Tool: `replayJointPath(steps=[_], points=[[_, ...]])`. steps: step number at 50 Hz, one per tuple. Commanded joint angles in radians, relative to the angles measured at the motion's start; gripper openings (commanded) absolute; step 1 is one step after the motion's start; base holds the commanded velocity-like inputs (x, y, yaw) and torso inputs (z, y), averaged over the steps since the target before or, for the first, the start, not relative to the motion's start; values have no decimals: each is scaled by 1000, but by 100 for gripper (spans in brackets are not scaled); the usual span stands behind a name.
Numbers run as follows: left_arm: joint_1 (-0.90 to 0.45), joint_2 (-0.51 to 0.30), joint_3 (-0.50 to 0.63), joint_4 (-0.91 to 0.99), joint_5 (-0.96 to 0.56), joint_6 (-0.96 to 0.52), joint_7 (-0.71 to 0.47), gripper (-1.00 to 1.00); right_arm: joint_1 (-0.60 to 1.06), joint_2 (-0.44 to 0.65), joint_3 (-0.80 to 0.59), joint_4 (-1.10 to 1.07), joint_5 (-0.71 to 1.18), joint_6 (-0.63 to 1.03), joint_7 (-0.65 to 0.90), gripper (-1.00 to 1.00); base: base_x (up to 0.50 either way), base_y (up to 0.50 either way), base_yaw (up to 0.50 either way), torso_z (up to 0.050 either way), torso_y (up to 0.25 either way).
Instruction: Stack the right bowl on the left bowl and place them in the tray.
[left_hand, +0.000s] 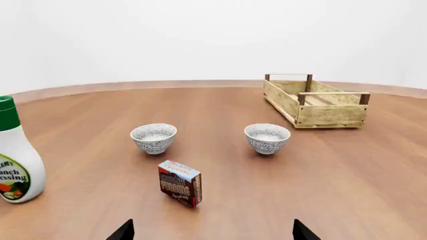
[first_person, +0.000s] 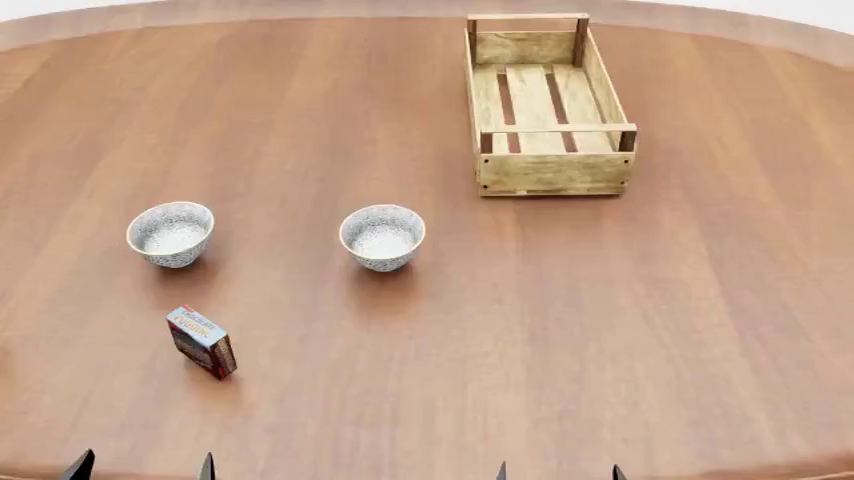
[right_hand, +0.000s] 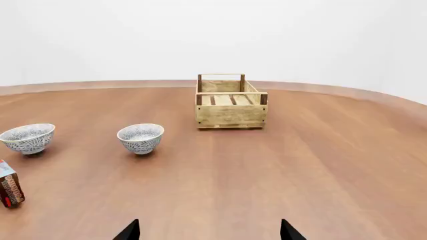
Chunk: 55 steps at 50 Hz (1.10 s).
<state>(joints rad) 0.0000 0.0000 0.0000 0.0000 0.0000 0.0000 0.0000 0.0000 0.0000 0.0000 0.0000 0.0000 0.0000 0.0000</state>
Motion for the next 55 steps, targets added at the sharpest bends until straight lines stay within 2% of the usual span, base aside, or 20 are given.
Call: replayJointPath(steps=[1,14,16,19,26,42,53,55], points=[[-15,-14,30,-17,4,-9,-29,100,16,20,-4,55,13,-43,27,100,0,0,0,0,0],[2,-55,73,71,-34,-31,-65,100,-13,52,-47,-11,51,-2,59,100,0,0,0,0,0],[-8,-51,69,69,-19,-72,-100,100,-16,57,-49,-20,58,-1,62,100,0,0,0,0,0],[-2,-62,76,68,-68,-18,-60,100,-18,61,-49,-26,69,-4,67,100,0,0,0,0,0],[-2,-69,86,66,-65,-23,-88,100,-16,67,-63,-11,48,-28,104,100,0,0,0,0,0],[5,-93,102,75,-78,-15,-113,100,-26,80,-82,-34,65,-37,139,100,0,470,0,0,0],[2,-106,115,84,-92,-24,-128,100,-33,95,-103,-54,68,-42,153,100,0,0,0,0,0],[-7,-111,114,132,-105,-85,-132,100,-31,103,-106,-107,79,17,152,100,0,0,0,0,0]])
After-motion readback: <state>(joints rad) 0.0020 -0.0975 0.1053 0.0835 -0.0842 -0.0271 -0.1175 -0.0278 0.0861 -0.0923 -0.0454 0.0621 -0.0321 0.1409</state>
